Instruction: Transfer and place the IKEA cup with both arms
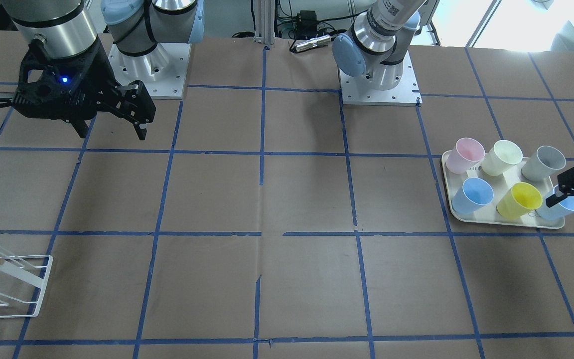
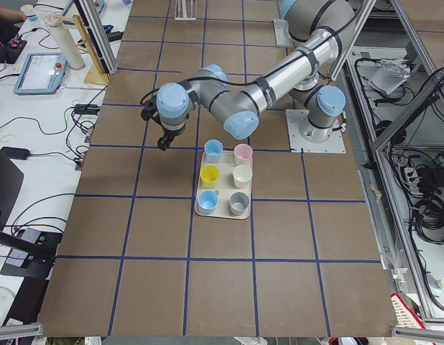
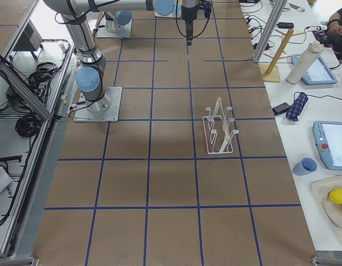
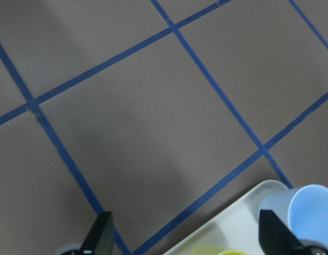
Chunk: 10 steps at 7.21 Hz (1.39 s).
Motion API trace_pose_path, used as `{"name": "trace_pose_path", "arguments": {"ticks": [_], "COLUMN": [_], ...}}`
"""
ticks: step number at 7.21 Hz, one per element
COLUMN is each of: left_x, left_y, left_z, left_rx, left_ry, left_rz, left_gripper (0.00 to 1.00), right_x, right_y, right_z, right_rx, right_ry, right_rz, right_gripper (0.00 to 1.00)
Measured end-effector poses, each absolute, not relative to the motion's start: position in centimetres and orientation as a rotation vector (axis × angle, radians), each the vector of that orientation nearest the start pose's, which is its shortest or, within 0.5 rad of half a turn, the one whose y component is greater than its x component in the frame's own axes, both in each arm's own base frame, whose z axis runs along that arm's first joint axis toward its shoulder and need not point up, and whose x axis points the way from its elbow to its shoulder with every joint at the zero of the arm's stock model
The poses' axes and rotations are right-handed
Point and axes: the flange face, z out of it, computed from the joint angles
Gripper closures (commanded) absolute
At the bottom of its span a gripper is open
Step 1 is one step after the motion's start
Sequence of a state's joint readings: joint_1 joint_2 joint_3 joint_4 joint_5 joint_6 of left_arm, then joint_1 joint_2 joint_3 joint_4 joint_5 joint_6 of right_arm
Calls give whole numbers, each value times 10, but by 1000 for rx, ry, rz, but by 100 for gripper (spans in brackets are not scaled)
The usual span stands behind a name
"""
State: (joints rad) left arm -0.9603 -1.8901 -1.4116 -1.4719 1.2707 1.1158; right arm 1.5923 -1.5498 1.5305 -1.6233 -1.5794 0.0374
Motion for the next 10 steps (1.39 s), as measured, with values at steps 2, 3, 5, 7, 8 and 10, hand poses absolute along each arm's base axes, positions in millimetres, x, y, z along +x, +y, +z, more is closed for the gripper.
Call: {"name": "trace_pose_path", "arguments": {"ticks": [2, 3, 5, 7, 8, 10], "left_x": [118, 71, -14, -97, -132, -167], "left_y": [-606, -605, -590, -557, -537, -507], "left_z": [435, 445, 465, 491, 499, 509], "left_rx": [681, 589, 401, 217, 125, 12], "left_ry": [3268, 3266, 3247, 3236, 3224, 3156], "left_rz": [-216, -155, -52, -1, 30, 42], "left_gripper": [0, 0, 0, 0, 0, 0], "right_x": [144, 144, 145, 144, 143, 137], "right_y": [-503, -503, -503, -502, -502, -504], "right_z": [504, 504, 504, 506, 507, 511], "right_rx": [25, 25, 25, 26, 29, 43], "right_ry": [3146, 3146, 3145, 3144, 3145, 3145], "right_rz": [-117, -117, -118, -122, -124, -131], "right_gripper": [0, 0, 0, 0, 0, 0]}}
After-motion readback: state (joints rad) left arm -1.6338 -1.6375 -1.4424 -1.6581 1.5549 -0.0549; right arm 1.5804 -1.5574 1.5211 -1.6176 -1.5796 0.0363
